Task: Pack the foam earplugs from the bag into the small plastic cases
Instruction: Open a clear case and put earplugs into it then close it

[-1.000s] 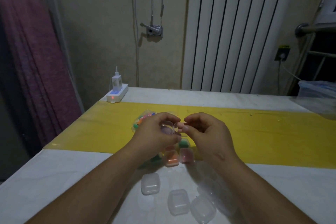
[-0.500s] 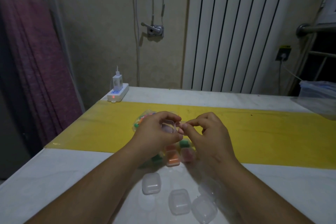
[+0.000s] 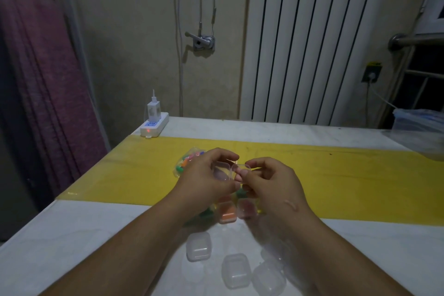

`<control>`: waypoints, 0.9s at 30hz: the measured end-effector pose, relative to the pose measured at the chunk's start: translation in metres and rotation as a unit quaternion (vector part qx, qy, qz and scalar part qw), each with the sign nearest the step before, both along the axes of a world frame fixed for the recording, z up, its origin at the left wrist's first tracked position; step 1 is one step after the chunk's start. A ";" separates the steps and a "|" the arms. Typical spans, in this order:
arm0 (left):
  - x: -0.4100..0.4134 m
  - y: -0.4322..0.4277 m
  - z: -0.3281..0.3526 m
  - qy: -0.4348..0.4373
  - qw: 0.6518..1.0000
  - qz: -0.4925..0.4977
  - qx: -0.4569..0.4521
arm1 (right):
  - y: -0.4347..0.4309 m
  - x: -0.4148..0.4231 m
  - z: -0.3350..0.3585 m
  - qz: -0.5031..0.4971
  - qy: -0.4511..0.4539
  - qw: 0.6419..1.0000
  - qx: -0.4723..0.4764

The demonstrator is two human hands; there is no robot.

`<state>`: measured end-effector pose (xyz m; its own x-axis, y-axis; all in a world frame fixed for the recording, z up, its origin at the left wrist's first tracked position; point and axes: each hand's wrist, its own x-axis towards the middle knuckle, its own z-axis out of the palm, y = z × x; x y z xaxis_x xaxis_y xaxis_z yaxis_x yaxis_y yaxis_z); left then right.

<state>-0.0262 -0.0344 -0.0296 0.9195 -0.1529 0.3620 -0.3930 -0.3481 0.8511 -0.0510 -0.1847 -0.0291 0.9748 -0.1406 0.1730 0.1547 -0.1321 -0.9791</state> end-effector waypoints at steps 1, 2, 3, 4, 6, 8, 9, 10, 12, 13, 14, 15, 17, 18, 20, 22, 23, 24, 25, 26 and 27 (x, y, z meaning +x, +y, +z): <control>0.000 0.000 0.000 0.006 1.000 -0.005 -0.007 | -0.001 0.001 0.000 -0.005 0.000 1.000 0.000; 0.000 0.000 0.000 0.018 0.999 -0.014 -0.023 | -0.002 0.002 0.000 -0.010 -0.002 1.000 -0.002; 0.000 -0.001 0.000 0.038 0.998 -0.024 -0.049 | -0.003 0.002 0.000 -0.015 -0.005 1.000 -0.002; 0.000 -0.001 0.000 0.058 0.995 -0.033 -0.078 | -0.004 0.003 0.001 -0.018 -0.009 1.000 0.002; -0.001 -0.001 0.001 0.084 0.988 -0.041 -0.124 | -0.005 0.003 0.001 -0.023 -0.017 1.000 0.012; -0.001 -0.001 0.002 0.098 0.982 -0.041 -0.159 | -0.006 0.003 0.002 -0.028 -0.021 0.999 0.024; -0.002 -0.001 0.002 0.103 0.979 -0.037 -0.172 | -0.006 0.002 0.002 -0.029 -0.023 0.999 0.028; -0.002 -0.002 0.003 0.107 0.977 -0.033 -0.181 | -0.006 0.002 0.003 -0.029 -0.024 0.999 0.029; -0.002 -0.003 0.004 0.121 0.970 -0.036 -0.209 | -0.006 0.002 0.003 -0.031 -0.025 0.999 0.030; -0.002 -0.003 0.005 0.134 0.962 -0.045 -0.235 | -0.006 0.001 0.003 -0.033 -0.025 0.999 0.031; -0.003 -0.003 0.007 0.152 0.949 -0.059 -0.268 | -0.006 0.002 0.004 -0.037 -0.027 0.999 0.030; -0.003 -0.002 0.008 0.170 0.934 -0.079 -0.305 | -0.007 0.002 0.004 -0.039 -0.027 0.998 0.032; -0.003 0.001 0.008 0.187 0.905 -0.127 -0.361 | -0.007 0.002 0.004 -0.036 -0.023 0.998 0.055; -0.002 0.003 0.008 0.187 0.898 -0.144 -0.370 | -0.006 0.002 0.005 -0.032 -0.021 0.997 0.071; -0.001 0.005 0.006 0.176 0.908 -0.153 -0.348 | -0.005 0.001 0.005 -0.026 -0.022 0.996 0.081; 0.000 0.004 0.004 0.161 0.928 -0.144 -0.302 | -0.003 -0.002 0.006 -0.026 -0.024 0.997 0.068; 0.000 0.003 0.003 0.154 0.938 -0.140 -0.278 | -0.003 -0.003 0.006 -0.025 -0.024 0.997 0.064; -0.001 0.002 0.002 0.149 0.946 -0.133 -0.256 | -0.002 -0.004 0.006 -0.025 -0.023 0.998 0.059; -0.002 0.001 0.002 0.147 0.951 -0.125 -0.242 | -0.001 -0.005 0.006 -0.022 -0.022 0.998 0.055; -0.002 0.000 0.002 0.148 0.953 -0.117 -0.236 | -0.001 -0.006 0.007 -0.019 -0.017 0.998 0.058; -0.002 0.000 0.002 0.149 0.954 -0.110 -0.236 | 0.000 -0.006 0.008 -0.014 -0.009 0.997 0.072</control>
<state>-0.0286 -0.0347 -0.0273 0.9570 -0.2378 0.1661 -0.1287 0.1651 0.9778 -0.0567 -0.1843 -0.0211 0.9670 -0.1931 0.1660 0.1703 0.0056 -0.9854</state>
